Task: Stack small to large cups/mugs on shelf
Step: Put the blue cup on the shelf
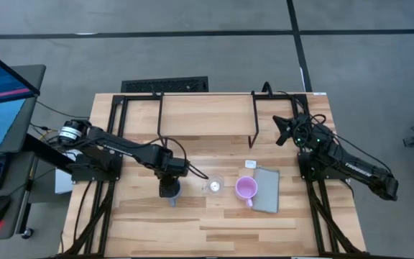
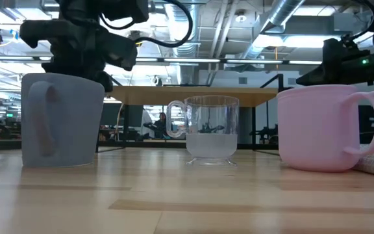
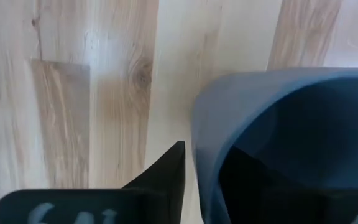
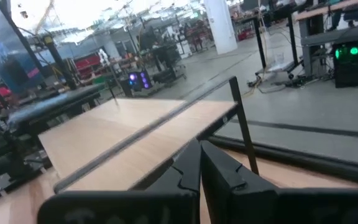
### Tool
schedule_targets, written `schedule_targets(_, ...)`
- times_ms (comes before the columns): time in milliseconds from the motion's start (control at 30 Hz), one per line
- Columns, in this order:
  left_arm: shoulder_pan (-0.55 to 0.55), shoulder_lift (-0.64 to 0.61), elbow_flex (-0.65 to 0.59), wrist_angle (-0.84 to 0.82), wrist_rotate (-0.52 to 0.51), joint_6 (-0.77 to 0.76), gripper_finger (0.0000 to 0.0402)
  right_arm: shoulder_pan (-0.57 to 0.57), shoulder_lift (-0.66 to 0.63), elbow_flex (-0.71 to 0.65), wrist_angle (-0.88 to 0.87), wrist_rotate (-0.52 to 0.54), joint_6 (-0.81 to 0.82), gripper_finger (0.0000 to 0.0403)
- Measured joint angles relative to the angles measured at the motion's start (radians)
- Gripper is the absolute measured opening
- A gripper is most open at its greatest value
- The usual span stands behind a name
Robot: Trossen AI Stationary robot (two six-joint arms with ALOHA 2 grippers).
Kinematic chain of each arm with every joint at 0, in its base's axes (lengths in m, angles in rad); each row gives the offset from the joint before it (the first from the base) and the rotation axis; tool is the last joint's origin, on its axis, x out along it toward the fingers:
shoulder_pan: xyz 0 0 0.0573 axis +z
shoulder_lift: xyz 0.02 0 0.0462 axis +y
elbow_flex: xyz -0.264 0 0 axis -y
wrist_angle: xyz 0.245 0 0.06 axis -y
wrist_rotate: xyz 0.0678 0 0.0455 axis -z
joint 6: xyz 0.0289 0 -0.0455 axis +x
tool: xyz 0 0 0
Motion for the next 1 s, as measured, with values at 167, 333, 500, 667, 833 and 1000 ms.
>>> schedule_targets(167,0.002,0.001,0.001,0.004,0.002,0.022,0.0023,-0.003,0.000,0.000,0.002,0.000,0.000,0.0033)
schedule_targets(333,0.003,0.001,0.001,0.002,0.011,0.021,0.0012,-0.003,0.000,0.000,0.002,0.000,-0.002,0.0033)
schedule_targets(500,0.010,0.000,0.024,-0.018,0.019,0.019,0.0006,-0.003,0.000,0.000,0.002,0.000,-0.008,0.0033)
schedule_targets(667,0.039,-0.001,0.112,-0.082,0.027,0.052,0.0004,-0.003,0.000,0.000,0.002,0.000,-0.009,0.0033)
schedule_targets(833,0.077,-0.001,0.222,-0.204,0.001,0.099,0.0004,-0.003,0.000,0.000,0.002,0.000,-0.010,0.0033)
schedule_targets(1000,0.136,-0.001,0.369,-0.353,-0.031,0.148,0.0004,-0.003,0.000,0.000,0.002,0.000,-0.011,0.0033)
